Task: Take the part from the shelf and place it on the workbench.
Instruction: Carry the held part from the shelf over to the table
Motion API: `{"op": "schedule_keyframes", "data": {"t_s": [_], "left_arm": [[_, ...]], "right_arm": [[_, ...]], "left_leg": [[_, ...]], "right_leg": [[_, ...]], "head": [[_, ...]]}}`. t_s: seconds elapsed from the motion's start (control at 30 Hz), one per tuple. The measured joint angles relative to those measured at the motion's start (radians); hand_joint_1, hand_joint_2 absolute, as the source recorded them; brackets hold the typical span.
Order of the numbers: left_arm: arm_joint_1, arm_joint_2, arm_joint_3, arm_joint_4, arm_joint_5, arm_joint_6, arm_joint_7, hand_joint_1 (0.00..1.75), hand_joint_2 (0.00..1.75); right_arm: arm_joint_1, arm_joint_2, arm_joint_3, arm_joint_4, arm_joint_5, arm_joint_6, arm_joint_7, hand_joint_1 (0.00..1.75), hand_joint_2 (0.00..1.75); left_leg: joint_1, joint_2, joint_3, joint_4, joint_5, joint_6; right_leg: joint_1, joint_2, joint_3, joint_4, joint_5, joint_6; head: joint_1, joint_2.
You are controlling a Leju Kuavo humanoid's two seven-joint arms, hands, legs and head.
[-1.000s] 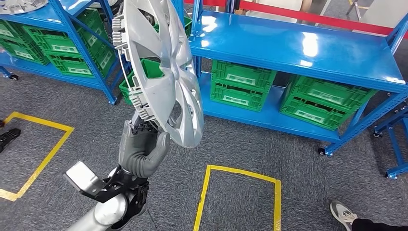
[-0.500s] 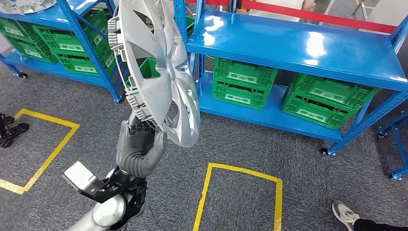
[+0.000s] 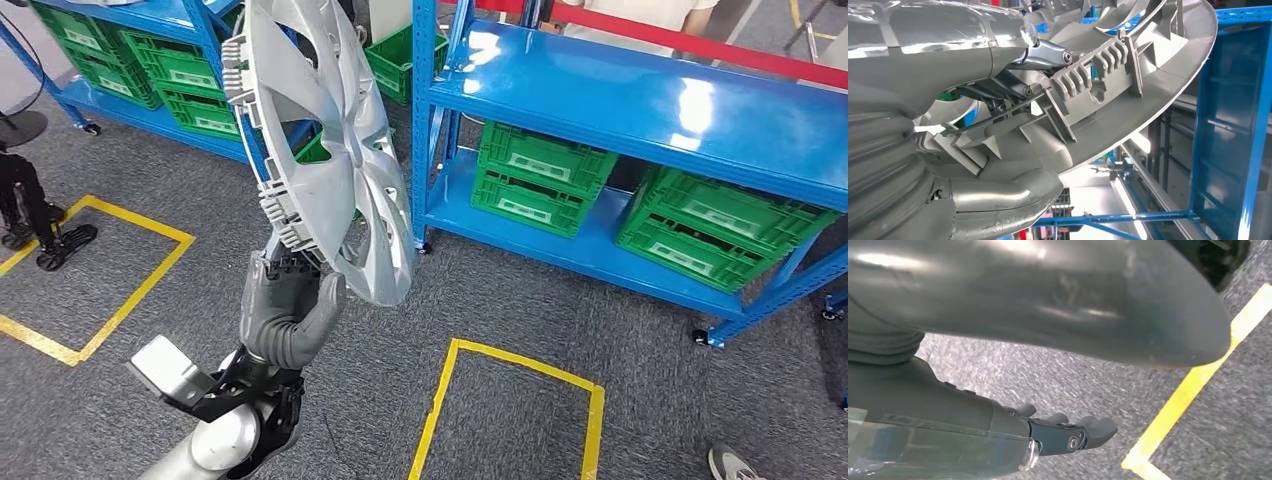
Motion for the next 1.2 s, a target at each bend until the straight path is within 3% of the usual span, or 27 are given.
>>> {"op": "schedule_keyframes", "data": {"t_s": [0.1, 0.17, 0.27, 0.3, 0.33, 0.37, 0.47, 0.53, 0.6, 0.67, 0.77, 0.8, 0.83, 0.87, 0.93, 1.0, 1.1, 1.17, 1.2], "left_arm": [[0.001, 0.000, 0.000, -0.001, 0.000, 0.001, 0.000, 1.75, 1.75], [0.001, 0.000, 0.001, -0.002, 0.000, 0.001, 0.000, 1.75, 1.75], [0.003, 0.000, 0.001, -0.004, -0.001, 0.002, 0.000, 1.75, 1.75], [0.005, 0.000, 0.001, -0.004, -0.001, 0.003, 0.000, 1.75, 1.75], [0.007, 0.001, 0.001, -0.004, -0.001, 0.004, 0.001, 1.75, 1.75], [0.009, 0.001, 0.001, -0.004, -0.001, 0.006, 0.001, 1.75, 1.75], [0.009, 0.002, 0.003, -0.005, -0.001, 0.011, 0.001, 1.75, 1.75], [0.010, 0.002, 0.004, -0.007, -0.001, 0.011, 0.002, 1.75, 1.75], [0.011, 0.003, 0.005, -0.010, -0.001, 0.012, 0.003, 1.75, 1.75], [0.010, 0.003, 0.007, -0.013, -0.001, 0.014, 0.003, 1.75, 1.75], [0.010, 0.003, 0.013, -0.017, -0.002, 0.016, 0.004, 1.75, 1.75], [0.011, 0.003, 0.014, -0.017, -0.002, 0.016, 0.004, 1.75, 1.75], [0.011, 0.003, 0.015, -0.018, -0.002, 0.016, 0.005, 1.75, 1.75], [0.012, 0.003, 0.016, -0.018, -0.002, 0.016, 0.006, 1.75, 1.75], [0.012, 0.003, 0.017, -0.019, -0.003, 0.017, 0.007, 1.75, 1.75], [0.012, 0.003, 0.018, -0.020, -0.003, 0.017, 0.007, 1.75, 1.75], [0.013, 0.004, 0.020, -0.022, -0.004, 0.017, 0.007, 1.75, 1.75], [0.014, 0.005, 0.023, -0.023, -0.004, 0.017, 0.008, 1.75, 1.75], [0.014, 0.006, 0.024, -0.023, -0.004, 0.017, 0.008, 1.75, 1.75]], "right_arm": [[-0.004, 0.000, 0.000, 0.000, 0.000, -0.001, 0.001, 0.00, 0.00], [-0.004, 0.000, 0.000, 0.000, 0.001, -0.001, 0.001, 0.00, 0.00], [0.000, -0.002, 0.000, 0.000, 0.001, -0.002, 0.001, 0.00, 0.00], [0.001, -0.003, 0.000, 0.000, 0.001, -0.002, 0.001, 0.00, 0.00], [0.002, -0.003, 0.000, 0.000, 0.002, -0.003, 0.001, 0.00, 0.00], [0.002, -0.003, 0.000, 0.000, 0.004, -0.003, 0.001, 0.00, 0.00], [0.002, -0.002, 0.000, -0.001, 0.010, -0.005, 0.001, 0.00, 0.00], [0.003, -0.002, 0.000, -0.001, 0.011, -0.006, 0.002, 0.00, 0.00], [0.003, -0.002, 0.000, -0.001, 0.011, -0.007, 0.002, 0.00, 0.00], [0.003, -0.001, 0.000, -0.001, 0.012, -0.008, 0.003, 0.00, 0.00], [0.003, 0.001, 0.000, -0.001, 0.013, -0.009, 0.003, 0.00, 0.00], [0.003, 0.001, 0.000, -0.001, 0.013, -0.009, 0.003, 0.00, 0.00], [0.003, 0.001, 0.000, -0.001, 0.014, -0.009, 0.003, 0.00, 0.00], [0.002, 0.001, 0.000, -0.001, 0.014, -0.010, 0.003, 0.00, 0.00], [0.000, 0.001, 0.000, -0.001, 0.016, -0.011, 0.003, 0.00, 0.00], [-0.002, 0.000, 0.000, -0.001, 0.017, -0.011, 0.003, 0.00, 0.00], [-0.007, 0.001, 0.000, -0.001, 0.018, -0.013, 0.003, 0.00, 0.00], [-0.010, 0.004, 0.000, -0.001, 0.015, -0.015, 0.001, 0.00, 0.00], [-0.010, 0.004, 0.000, -0.001, 0.013, -0.016, 0.000, 0.00, 0.00]], "left_leg": [[0.003, -0.004, -0.009, -0.003, 0.006, -0.020], [0.002, 0.016, -0.022, 0.024, -0.020, -0.028], [0.001, 0.039, -0.094, 0.189, -0.112, -0.033], [0.001, 0.040, -0.114, 0.237, -0.128, -0.035], [0.000, 0.040, -0.118, 0.252, -0.124, -0.036], [0.000, 0.043, -0.104, 0.229, -0.102, -0.036], [-0.004, 0.083, -0.008, 0.052, -0.024, -0.028], [-0.010, 0.100, 0.013, 0.005, -0.019, -0.018], [-0.010, 0.086, 0.007, 0.002, -0.014, -0.006], [-0.006, 0.069, 0.003, 0.000, -0.007, 0.005], [-0.002, 0.044, -0.005, -0.001, 0.000, 0.015], [-0.002, 0.034, -0.006, -0.001, 0.002, 0.017], [-0.002, 0.024, -0.007, -0.001, 0.003, 0.017], [-0.001, 0.015, -0.006, -0.001, 0.003, 0.017], [0.000, -0.002, -0.004, -0.001, 0.005, 0.014], [-0.001, -0.015, -0.008, 0.001, 0.008, 0.005], [0.002, -0.029, -0.019, -0.003, 0.018, -0.016], [0.001, -0.003, -0.028, 0.010, 0.004, -0.025], [0.000, 0.016, -0.041, 0.040, -0.019, -0.028]], "right_leg": [[0.002, -0.002, 0.003, -0.026, 0.002, -0.014], [0.000, -0.010, 0.006, -0.040, 0.013, -0.027], [0.003, -0.021, 0.004, -0.045, 0.019, -0.035], [0.004, -0.024, 0.003, -0.043, 0.019, -0.036], [0.006, -0.028, 0.003, -0.042, 0.018, -0.036], [0.006, -0.031, 0.003, -0.040, 0.017, -0.036], [0.010, -0.038, 0.000, -0.025, 0.009, -0.028], [0.014, -0.046, -0.004, -0.017, 0.005, -0.019], [0.014, -0.058, -0.006, -0.016, 0.003, -0.012], [0.011, -0.052, -0.016, 0.010, -0.022, 0.000], [0.003, -0.030, -0.085, 0.181, -0.119, 0.016], [0.001, -0.029, -0.108, 0.238, -0.140, 0.018], [-0.001, -0.028, -0.118, 0.264, -0.141, 0.018], [-0.002, -0.027, -0.111, 0.251, -0.123, 0.017], [-0.004, -0.014, -0.055, 0.132, -0.050, 0.011], [-0.004, 0.007, -0.004, 0.016, -0.007, 0.002], [-0.001, 0.011, 0.007, -0.022, -0.004, -0.010], [-0.002, 0.002, 0.008, -0.035, 0.007, -0.023], [-0.003, -0.003, 0.009, -0.042, 0.013, -0.029]], "head": [[-0.001, 0.000], [-0.004, 0.000], [-0.009, 0.000], [-0.009, 0.000], [-0.009, 0.000], [-0.009, 0.000], [-0.010, 0.000], [-0.009, 0.000], [-0.010, 0.000], [-0.009, 0.000], [-0.007, 0.000], [-0.007, 0.000], [-0.007, 0.000], [-0.007, 0.000], [-0.006, 0.000], [-0.006, 0.000], [-0.008, 0.000], [-0.010, 0.000], [-0.012, 0.000]]}}
